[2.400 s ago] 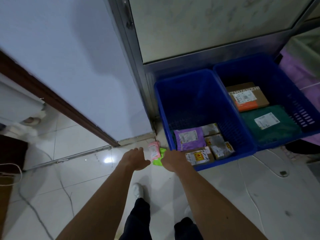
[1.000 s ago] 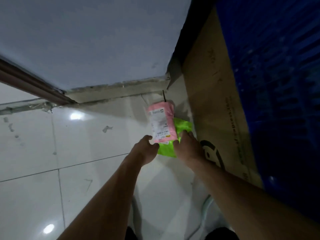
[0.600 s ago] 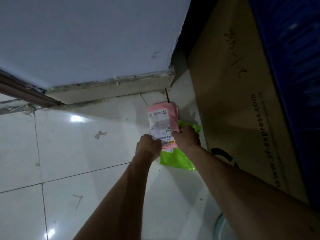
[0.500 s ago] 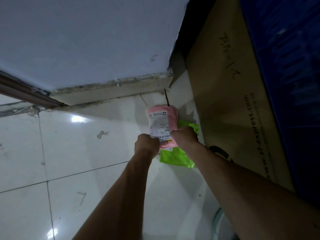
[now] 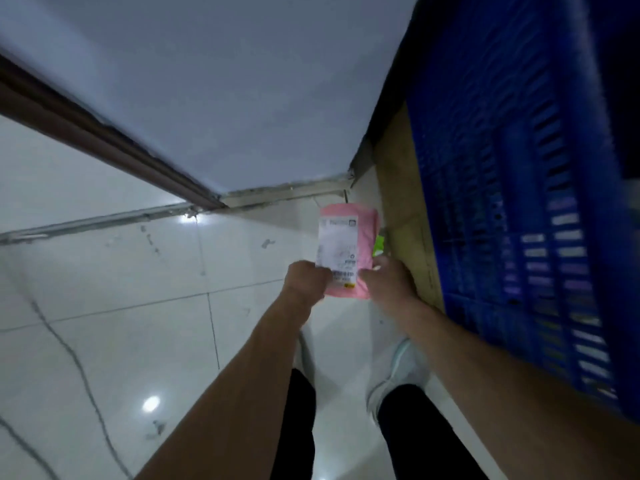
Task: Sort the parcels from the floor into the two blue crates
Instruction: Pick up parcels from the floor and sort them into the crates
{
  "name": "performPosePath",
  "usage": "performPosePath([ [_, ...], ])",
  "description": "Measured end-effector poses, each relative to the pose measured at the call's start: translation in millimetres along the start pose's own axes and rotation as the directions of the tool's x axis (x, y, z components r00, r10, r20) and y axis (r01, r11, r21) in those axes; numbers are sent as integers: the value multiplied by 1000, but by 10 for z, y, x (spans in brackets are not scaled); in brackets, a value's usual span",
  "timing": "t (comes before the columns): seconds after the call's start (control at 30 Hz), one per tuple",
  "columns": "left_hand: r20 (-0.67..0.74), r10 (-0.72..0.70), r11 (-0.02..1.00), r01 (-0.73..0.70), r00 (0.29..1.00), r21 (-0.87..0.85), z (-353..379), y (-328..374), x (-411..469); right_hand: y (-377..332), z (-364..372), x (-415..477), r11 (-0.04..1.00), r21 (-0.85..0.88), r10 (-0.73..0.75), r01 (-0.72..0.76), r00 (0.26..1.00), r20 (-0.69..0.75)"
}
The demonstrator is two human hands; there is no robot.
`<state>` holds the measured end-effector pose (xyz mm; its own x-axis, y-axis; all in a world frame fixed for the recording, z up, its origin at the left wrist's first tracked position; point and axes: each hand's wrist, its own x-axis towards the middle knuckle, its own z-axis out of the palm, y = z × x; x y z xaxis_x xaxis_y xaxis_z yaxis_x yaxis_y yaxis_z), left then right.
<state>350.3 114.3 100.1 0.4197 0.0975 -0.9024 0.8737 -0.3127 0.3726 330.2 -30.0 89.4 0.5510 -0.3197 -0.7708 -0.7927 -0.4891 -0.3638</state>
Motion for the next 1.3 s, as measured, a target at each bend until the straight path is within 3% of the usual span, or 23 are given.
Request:
performPosePath([
  [0.23,65,79,997,-78,995,-6,-660,255,-1643,-408,-626,-1504,997,67,-29,24,997,70],
  [0.53,79,184,980,-176,980,-89,-1176,798,-3196,-851,-1360,-3059,964,230,-142,130,989,38],
  [0.7,97,256,941,-225,962,-254,-1214,1097,-3666,-1106,-1843,-3563,911,350,-220,218,975,-34],
  [0.83,165,345,843,-229,924,-486,-1175,1338,-3956,-1278,-2162,-3898,843,452,-264,291,957,-124],
  [0.97,222,448,754,-232,866,-615,-1027,1515,-4211,-1320,-2343,-4139,770,533,-277,351,936,-216],
  [1.13,290,512,743,-248,809,-621,-800,1675,-4471,-1279,-2517,-4261,681,607,-270,409,911,-312],
  [1.3,353,519,785,-271,779,-557,-654,1849,-4564,-1026,-2806,-4364,650,671,-227,356,934,-276],
])
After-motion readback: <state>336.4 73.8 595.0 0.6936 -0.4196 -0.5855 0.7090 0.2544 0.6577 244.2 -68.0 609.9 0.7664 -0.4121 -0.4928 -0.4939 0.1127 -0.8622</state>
